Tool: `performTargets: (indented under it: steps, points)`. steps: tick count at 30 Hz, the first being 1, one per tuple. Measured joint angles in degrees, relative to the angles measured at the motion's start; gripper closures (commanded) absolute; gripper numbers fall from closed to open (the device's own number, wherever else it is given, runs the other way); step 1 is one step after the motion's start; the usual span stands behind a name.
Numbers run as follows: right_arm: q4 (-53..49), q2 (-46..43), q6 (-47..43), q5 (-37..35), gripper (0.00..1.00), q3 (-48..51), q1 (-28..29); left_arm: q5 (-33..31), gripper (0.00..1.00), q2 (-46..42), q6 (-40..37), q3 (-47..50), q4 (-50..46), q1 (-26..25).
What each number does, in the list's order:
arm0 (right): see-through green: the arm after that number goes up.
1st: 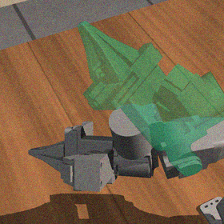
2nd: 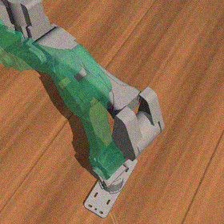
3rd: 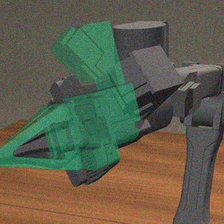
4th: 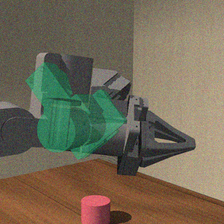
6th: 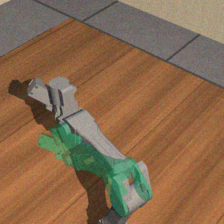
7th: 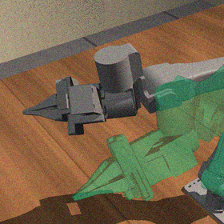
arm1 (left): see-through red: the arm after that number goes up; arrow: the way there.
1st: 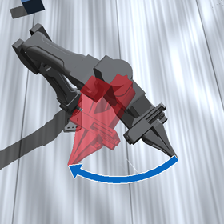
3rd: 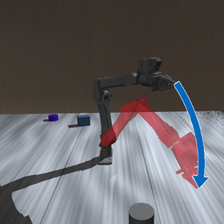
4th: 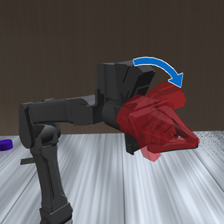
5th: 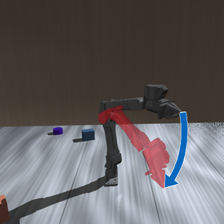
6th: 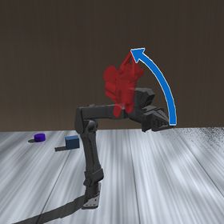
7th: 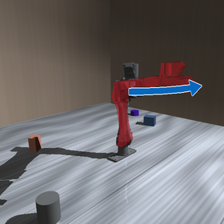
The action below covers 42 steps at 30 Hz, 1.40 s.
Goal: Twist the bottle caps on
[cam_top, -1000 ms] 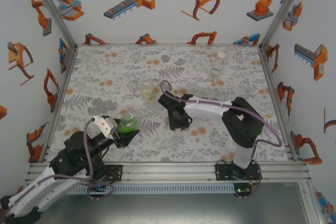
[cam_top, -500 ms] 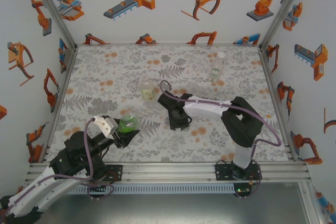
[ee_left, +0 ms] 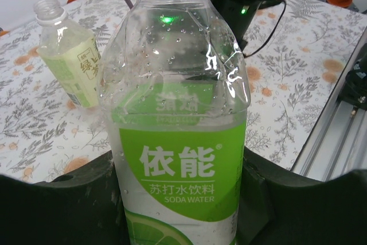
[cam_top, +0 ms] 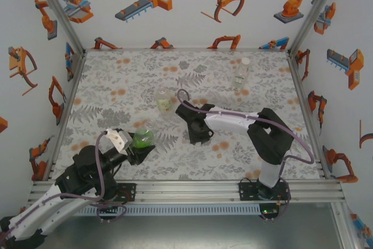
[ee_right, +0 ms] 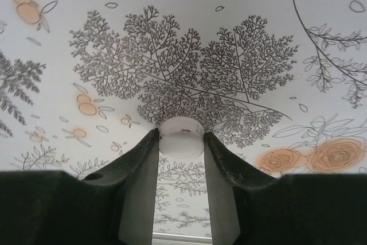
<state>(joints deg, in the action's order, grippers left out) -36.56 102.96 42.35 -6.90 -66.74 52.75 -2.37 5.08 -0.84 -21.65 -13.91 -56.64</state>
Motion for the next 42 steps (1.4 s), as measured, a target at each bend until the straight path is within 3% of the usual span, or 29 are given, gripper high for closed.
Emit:
performTargets:
  steps: [7, 18, 27, 34, 42]
  points:
    - [0.1, -14.9, -9.9, 4.3, 0.83, 3.7, 0.0, 2.9, 1.0, 6.5, -0.9, -0.6, 0.3, 0.0]
    - [1.8, -36.9, -30.7, 22.1, 0.89, 8.1, 0.0, 14.5, 1.0, 23.9, -4.3, -7.8, -0.1, 0.0]
    - [13.5, -53.6, -40.8, 34.8, 0.96, 19.3, 0.0, 19.8, 1.0, 32.5, -11.8, -20.5, -11.3, -0.7]
    - [20.3, -56.0, -45.9, 39.4, 1.0, 20.7, 0.0, 19.2, 1.0, 36.0, -19.8, -24.2, -19.3, -0.7]
    - [25.4, -54.1, -48.4, 42.5, 1.0, 20.7, 0.0, 19.5, 1.0, 37.2, -22.2, -24.2, -21.9, -0.8]
